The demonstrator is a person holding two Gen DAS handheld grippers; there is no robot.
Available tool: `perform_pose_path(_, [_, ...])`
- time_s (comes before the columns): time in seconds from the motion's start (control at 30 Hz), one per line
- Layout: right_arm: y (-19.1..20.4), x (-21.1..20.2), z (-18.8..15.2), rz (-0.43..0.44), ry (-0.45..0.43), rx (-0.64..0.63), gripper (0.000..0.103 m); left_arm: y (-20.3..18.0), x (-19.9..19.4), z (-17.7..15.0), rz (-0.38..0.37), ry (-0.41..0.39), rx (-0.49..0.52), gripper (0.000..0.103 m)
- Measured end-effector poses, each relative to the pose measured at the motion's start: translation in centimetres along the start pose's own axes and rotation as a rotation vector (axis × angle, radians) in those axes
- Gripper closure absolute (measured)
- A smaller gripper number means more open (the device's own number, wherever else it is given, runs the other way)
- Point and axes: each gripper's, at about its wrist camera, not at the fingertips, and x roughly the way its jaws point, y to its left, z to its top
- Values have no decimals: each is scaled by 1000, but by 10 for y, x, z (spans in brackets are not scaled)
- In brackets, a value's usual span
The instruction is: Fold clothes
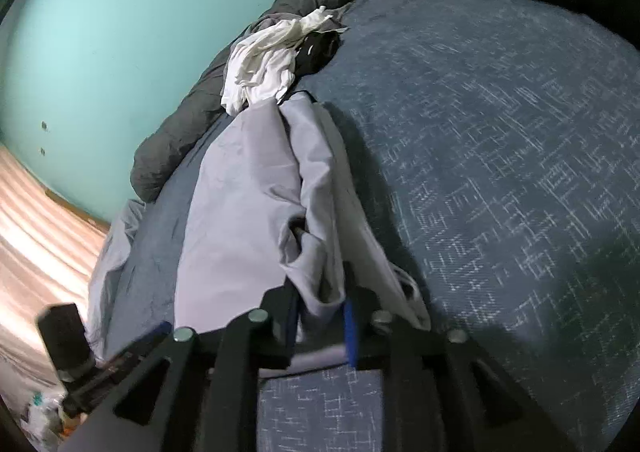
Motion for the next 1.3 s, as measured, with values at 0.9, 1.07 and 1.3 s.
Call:
perform_pose_path(0.9, [39,58,7,-358,365,-501,103,12,-14,6,-13,-2,-27,44])
perform_pose_path(1.07, [38,56,11,-365,415,-493,103,9,-7,4,-26,23,-19,44])
perform_pose_path(1.3, [63,37,16,-344,370,-585,103,9,6,3,-26,49,-20,44])
